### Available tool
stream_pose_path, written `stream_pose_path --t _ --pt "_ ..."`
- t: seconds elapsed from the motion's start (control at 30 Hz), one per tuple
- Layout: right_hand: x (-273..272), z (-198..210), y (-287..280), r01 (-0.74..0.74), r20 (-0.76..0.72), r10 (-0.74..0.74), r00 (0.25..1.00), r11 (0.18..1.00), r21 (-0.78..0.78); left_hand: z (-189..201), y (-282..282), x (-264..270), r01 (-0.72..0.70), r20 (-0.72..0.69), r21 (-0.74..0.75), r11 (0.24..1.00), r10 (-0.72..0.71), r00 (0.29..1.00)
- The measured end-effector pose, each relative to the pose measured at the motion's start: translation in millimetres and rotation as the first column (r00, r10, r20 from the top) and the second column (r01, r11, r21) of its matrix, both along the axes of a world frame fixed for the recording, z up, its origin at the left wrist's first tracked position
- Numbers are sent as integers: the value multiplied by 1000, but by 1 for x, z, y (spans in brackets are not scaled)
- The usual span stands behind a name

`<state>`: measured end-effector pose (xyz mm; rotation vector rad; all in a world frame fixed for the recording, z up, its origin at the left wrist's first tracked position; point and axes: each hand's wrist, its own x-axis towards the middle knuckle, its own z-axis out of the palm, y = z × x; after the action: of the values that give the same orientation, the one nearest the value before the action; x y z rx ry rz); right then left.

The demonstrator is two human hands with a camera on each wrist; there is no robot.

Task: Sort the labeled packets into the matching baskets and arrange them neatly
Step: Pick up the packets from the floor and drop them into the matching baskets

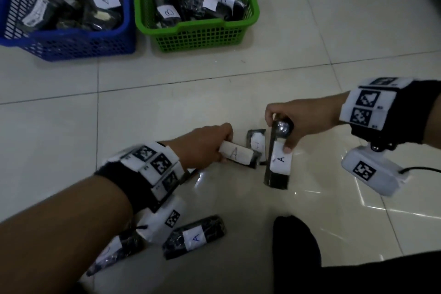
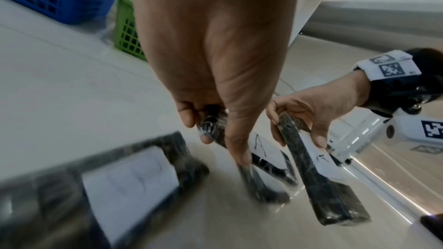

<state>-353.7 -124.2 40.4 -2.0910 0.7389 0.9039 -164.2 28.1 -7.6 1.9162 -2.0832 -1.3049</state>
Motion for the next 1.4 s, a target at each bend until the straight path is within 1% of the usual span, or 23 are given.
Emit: stream_pose_path --t 0.07,0.13,0.23,0.33,0.4,0.47,0.5,0.53,0.6,0.67,0.73,0.77,0.83,0.87,0.93,1.03,1.07,1.13,1.23,1.27,1.3,1.33,1.4 --pt "20 11 -11 58 20 -58 998 998 -5 20 -9 26 -68 -15 -6 998 68 998" --pt "42 21 -20 124 55 -126 990 991 41 43 -17 55 -134 13 -47 990 134 991" --pt "92 47 -34 200 205 -207 957 978 55 83 -27 109 -244 98 -117 963 256 962" --pt "149 76 -49 332 387 -312 868 943 17 117 -32 169 -378 182 -154 913 402 897" --pt "185 92 -57 433 494 -377 784 901 0 135 -36 207 -437 248 -167 884 466 849" --pt "217 97 -61 526 587 -434 683 850 17 143 -34 237 -517 263 -179 837 547 795" --pt "237 100 -63 562 642 -443 626 827 22 143 -31 255 -561 240 -216 799 600 763" --pt "251 98 -62 601 670 -451 590 799 9 138 -28 268 -604 191 -233 762 645 740" --pt "279 93 -62 672 689 -473 548 740 -27 129 -21 289 -694 58 -228 683 721 690" --pt "306 83 -63 727 682 -522 512 687 -21 119 -14 306 -768 -34 -209 605 781 624" --pt "332 69 -61 767 670 -561 487 642 -20 109 -11 318 -826 -58 -224 517 839 541" --pt "342 59 -63 782 665 -576 476 623 -19 103 -13 322 -838 -66 -249 485 855 514" --pt "365 50 -58 798 684 -572 452 603 -24 88 -20 335 -825 -31 -319 467 865 501" --pt "374 47 -55 803 700 -562 441 596 -28 81 -25 337 -804 19 -343 486 859 511" --pt "391 47 -50 796 713 -534 454 604 -54 65 -32 339 -757 82 -377 534 833 547" --pt "413 43 -49 765 694 -486 532 627 -147 49 -36 338 -643 195 -427 635 759 621" --pt "421 38 -49 749 689 -468 553 641 -166 41 -35 339 -632 195 -433 643 751 631" --pt "433 32 -50 732 674 -452 584 652 -197 36 -34 338 -628 188 -460 628 760 622" --pt "445 25 -50 679 638 -381 669 661 -318 31 -35 340 -694 43 -505 513 818 573" --pt "446 24 -53 667 639 -352 684 655 -354 30 -36 341 -710 -2 -514 482 826 563" --pt "449 23 -54 648 640 -310 703 650 -397 27 -36 341 -719 -23 -509 473 828 560" --pt "452 20 -55 620 641 -254 724 646 -445 23 -36 340 -711 -7 -504 491 820 572" --pt "459 16 -60 566 619 -162 768 624 -538 19 -36 341 -672 85 -512 535 810 581"
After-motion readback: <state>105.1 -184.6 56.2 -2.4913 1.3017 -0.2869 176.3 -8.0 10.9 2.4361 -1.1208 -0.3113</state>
